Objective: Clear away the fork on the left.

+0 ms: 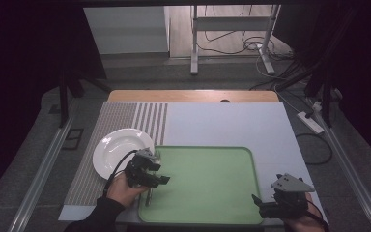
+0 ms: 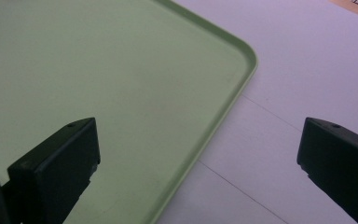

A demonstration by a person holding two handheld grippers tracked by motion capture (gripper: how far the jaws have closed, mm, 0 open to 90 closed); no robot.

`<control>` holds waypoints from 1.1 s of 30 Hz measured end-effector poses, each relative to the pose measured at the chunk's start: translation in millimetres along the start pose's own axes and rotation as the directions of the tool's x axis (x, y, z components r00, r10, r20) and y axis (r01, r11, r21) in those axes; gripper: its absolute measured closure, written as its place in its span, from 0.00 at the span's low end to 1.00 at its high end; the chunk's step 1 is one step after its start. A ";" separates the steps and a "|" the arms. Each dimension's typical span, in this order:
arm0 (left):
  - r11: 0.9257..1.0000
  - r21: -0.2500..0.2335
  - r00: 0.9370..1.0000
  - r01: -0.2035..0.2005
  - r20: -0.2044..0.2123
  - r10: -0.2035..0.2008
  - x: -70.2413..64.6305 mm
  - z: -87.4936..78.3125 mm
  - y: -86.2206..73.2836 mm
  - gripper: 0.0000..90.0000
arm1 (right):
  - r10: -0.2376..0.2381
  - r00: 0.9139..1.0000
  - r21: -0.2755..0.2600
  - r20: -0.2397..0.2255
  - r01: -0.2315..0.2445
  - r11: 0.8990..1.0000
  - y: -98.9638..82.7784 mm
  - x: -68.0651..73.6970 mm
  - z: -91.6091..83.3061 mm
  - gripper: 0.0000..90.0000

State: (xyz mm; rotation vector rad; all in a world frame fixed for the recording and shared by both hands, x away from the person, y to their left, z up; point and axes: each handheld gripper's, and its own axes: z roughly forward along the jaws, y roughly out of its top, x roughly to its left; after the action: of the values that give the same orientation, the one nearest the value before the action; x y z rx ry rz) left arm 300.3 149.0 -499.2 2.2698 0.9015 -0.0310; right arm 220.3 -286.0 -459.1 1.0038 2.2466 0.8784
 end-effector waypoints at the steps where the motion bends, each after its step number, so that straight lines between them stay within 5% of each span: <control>1: 1.000 -0.004 1.000 0.006 0.010 -0.006 0.9 -1.0 -0.2 0.36 | 0.000 1.000 0.000 0.000 0.000 1.000 0.0 0.0 0.0 0.00; 14: 0.998 -0.062 0.996 0.009 -0.083 -0.015 0.5 -12.8 -1.7 0.04 | 0.000 1.000 0.000 0.000 0.000 1.000 -0.4 -0.1 -0.4 0.00; 21: 1.000 -0.020 0.989 -0.021 -0.146 0.018 -1.0 -15.9 -5.0 0.00 | 0.001 1.000 0.001 0.000 -0.001 1.000 -0.1 -0.1 -0.2 0.00; 33: 0.995 -0.097 0.988 -0.009 -0.153 -0.006 9.0 -31.7 -17.2 0.00 | 0.012 1.000 0.000 -0.004 -0.012 1.000 -0.2 -1.3 -0.2 0.00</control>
State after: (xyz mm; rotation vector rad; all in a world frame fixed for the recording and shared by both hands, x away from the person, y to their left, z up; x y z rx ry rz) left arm 289.8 182.6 -487.3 2.2047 0.9591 0.1870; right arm 220.9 -287.2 -458.8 1.0171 2.2456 0.8863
